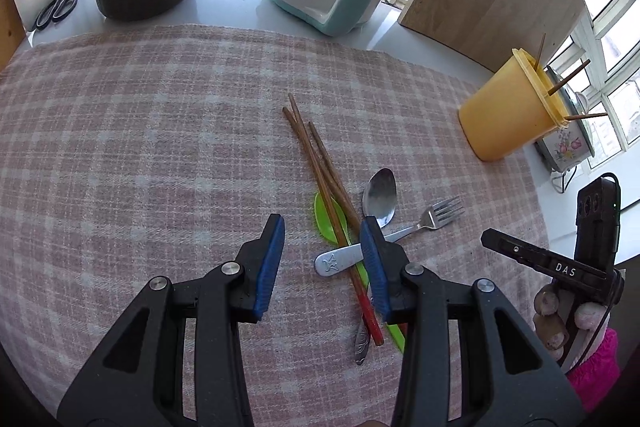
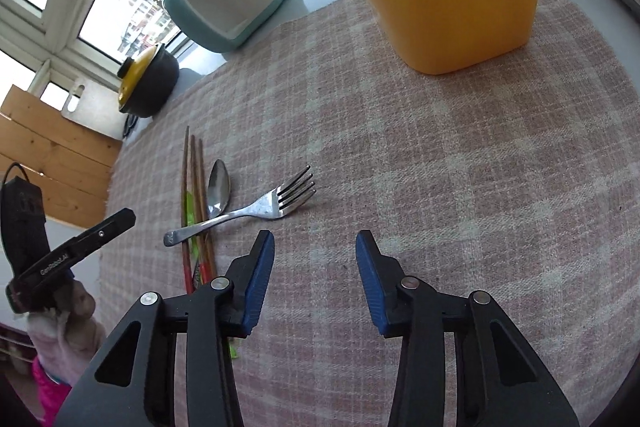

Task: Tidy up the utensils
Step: 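Move both open tools back over the utensil pile on the cloth, then close left tool on a wooden chopstick while right tool grasps the metal fork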

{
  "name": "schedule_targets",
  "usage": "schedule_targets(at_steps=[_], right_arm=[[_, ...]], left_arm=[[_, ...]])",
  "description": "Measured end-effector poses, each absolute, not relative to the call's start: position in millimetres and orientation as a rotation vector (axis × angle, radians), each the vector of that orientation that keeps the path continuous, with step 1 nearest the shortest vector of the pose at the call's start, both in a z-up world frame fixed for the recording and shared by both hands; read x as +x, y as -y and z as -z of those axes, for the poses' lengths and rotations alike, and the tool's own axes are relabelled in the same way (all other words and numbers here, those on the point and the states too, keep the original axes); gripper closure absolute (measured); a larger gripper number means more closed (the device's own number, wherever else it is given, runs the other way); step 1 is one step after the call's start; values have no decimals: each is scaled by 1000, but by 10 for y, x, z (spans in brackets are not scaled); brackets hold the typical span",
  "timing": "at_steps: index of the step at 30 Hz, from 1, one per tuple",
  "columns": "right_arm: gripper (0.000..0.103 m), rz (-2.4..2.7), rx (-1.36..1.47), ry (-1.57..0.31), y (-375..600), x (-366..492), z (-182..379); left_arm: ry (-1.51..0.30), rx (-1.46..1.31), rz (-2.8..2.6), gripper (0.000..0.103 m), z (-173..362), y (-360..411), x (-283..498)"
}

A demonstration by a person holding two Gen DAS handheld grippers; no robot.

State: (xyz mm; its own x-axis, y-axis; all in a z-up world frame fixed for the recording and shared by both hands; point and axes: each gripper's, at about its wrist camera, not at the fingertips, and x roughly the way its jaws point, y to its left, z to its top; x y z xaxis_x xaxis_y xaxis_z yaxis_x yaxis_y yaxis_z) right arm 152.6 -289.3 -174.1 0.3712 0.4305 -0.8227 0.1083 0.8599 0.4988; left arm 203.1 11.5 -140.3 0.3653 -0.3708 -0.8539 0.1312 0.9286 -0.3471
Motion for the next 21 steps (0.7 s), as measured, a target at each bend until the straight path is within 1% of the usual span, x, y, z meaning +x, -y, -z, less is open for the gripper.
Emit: schedule_targets(at_steps=[5,8,17,19,21], right_arm=[[69,-202,592,-1202,2894,1622,1833],[74,-191,629,-1210,2895,1665,1881],[76,-155,650,-1207,2816,1790,1928],[76,-150,631,-1206,2776,1808,1928],[79,-143,611,-1207,2751,1831,1925]], left_arm=[[-1171,-237,325,64,1471,-81,2139],[-1180,-241,328,64,1508,-69,2198],[-1223,-281,314,64,1683,-43,2405],[-1229,-284,312,67,1708,-25,2438],[-1233,-278,309,67,1731,2,2472]])
